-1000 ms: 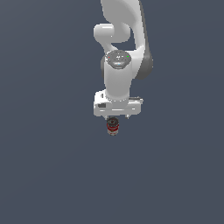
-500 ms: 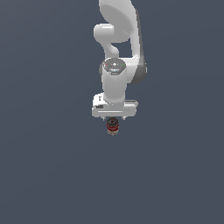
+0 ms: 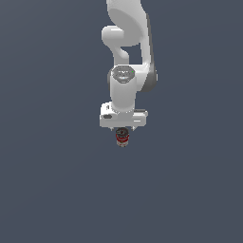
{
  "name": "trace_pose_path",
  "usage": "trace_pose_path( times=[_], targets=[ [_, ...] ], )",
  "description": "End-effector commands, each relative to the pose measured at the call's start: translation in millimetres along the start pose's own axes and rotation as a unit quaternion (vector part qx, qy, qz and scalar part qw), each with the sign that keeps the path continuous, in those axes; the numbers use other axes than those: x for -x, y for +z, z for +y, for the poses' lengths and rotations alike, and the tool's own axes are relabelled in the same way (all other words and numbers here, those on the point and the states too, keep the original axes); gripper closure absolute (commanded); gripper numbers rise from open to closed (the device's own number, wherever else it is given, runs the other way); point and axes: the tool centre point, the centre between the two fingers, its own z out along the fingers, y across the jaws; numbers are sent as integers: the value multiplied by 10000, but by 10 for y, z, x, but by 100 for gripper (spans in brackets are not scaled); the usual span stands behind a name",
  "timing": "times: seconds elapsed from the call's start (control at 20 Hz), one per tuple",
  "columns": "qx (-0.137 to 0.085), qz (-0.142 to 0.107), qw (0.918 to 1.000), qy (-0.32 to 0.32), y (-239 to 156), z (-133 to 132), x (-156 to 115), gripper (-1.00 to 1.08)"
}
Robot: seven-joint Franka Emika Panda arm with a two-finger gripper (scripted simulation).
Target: Pick up the object and move it to a goal position.
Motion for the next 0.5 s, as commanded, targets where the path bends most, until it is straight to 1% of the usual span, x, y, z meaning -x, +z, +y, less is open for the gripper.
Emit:
trace_pose_path(
  times=[0.0,0.45],
  targets=[
    [0,-2,10000,0,42,0,3,-92],
    [2,4,10000,2,427,3,17,-92]
  ],
)
